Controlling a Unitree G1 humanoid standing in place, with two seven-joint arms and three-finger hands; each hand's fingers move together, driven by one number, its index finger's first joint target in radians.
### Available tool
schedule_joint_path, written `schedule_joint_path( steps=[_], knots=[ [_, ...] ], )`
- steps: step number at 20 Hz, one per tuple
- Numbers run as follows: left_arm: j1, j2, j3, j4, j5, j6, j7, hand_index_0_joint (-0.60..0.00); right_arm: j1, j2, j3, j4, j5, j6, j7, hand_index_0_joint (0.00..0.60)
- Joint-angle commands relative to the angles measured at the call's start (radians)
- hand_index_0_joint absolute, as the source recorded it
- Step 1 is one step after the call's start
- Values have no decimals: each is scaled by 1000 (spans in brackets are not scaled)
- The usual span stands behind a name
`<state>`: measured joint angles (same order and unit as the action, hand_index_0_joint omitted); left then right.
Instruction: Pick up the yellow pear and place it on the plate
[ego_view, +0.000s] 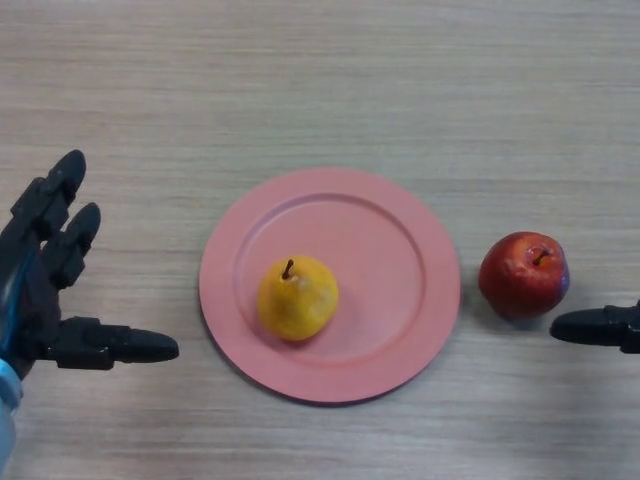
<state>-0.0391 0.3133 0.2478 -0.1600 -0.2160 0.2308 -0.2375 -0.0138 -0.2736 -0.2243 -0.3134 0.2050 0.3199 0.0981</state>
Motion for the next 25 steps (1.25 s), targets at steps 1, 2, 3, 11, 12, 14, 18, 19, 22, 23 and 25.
schedule_joint_path(
  steps=[1,2,3,11,12,14,18,19,22,23,25],
  knots=[
    [-27,59,91,-87,-14,-52,6,0,-41,-43,-62,-49,45,-132,8,0],
    [-26,57,90,-96,-21,-37,5,0,-44,-44,-62,-49,51,-136,3,0],
    [-26,53,88,-100,-29,-33,6,0,-44,-44,-55,-49,47,-133,0,0],
    [-18,39,77,-100,-1,-89,33,0,-48,-39,-42,-56,69,-100,6,0],
    [-12,37,73,-100,8,-106,37,0,-47,-39,-46,-60,77,-97,5,0],
    [-9,38,74,-106,9,-98,31,0,-51,-46,-53,-66,74,-93,9,0],
    [-9,40,80,-115,12,-88,21,0,-49,-43,-48,-74,64,-93,8,0],
    [-5,39,82,-118,16,-94,20,0,-53,-44,-46,-72,62,-91,6,0],
    [-3,41,90,-127,12,-77,15,0,-55,-44,-45,-73,55,-94,10,0],
    [-7,44,94,-129,8,-70,16,0,-55,-42,-42,-70,57,-101,9,0],
    [-15,49,95,-126,5,-63,13,0,-61,-43,-36,-62,51,-109,5,0]
  ],
)
